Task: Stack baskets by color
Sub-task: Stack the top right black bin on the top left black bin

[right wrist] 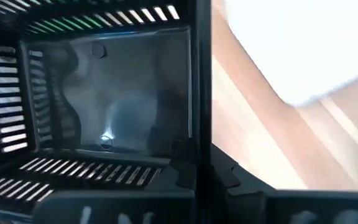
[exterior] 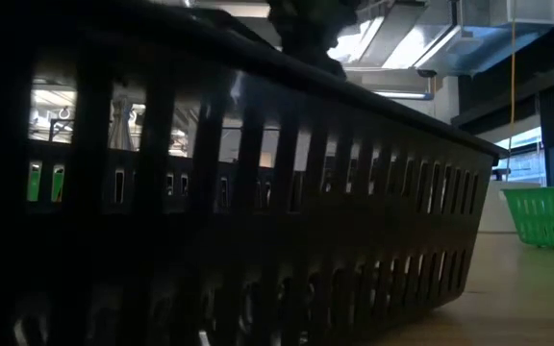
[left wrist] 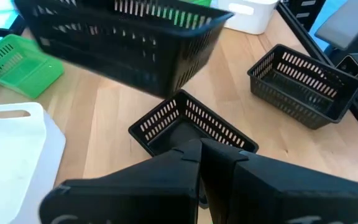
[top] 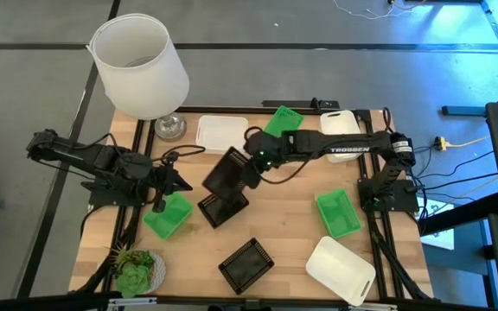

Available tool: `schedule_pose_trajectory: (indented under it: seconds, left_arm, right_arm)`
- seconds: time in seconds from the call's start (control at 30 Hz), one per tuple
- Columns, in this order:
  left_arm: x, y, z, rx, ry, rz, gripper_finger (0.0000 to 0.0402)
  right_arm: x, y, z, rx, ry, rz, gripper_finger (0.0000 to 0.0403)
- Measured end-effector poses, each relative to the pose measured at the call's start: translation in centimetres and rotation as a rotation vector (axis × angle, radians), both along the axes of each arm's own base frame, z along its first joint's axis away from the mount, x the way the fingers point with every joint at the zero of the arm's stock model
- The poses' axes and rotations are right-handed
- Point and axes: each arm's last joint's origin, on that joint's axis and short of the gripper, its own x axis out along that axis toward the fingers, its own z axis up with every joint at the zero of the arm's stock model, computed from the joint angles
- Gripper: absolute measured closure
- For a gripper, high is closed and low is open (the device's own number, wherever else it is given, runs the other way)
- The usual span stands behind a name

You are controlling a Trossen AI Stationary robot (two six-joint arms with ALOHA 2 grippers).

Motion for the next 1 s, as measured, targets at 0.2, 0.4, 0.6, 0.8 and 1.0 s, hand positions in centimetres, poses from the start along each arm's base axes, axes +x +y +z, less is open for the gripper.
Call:
schedule_pose_trajectory:
  seconds: [0.2,0.4,0.6,0.8,1.0]
  left_arm:
    - [0.0,0.0,0.0,-0.001,0.002,-0.003,0.0401]
    - [0.0,0.0,0.0,-0.004,0.004,-0.001,0.0401]
    - [-0.1,-0.1,-0.1,-0.046,0.010,0.010,0.0401]
    - [-0.1,-0.3,0.0,-0.048,0.004,-0.001,0.0401]
    - [-0.1,-0.3,0.0,-0.071,0.003,0.013,0.0401]
  right_arm:
    - [0.8,1.5,-2.4,0.058,-0.064,-0.034,0.0403]
    - [2.0,3.0,-5.5,0.096,-0.076,-0.005,0.0403]
    - [3.5,3.3,-9.8,0.106,0.005,0.014,0.0403]
    - [3.8,2.8,-11.1,0.089,0.034,0.021,0.0403]
    - [3.3,2.2,-11.5,0.089,0.108,0.002,0.0403]
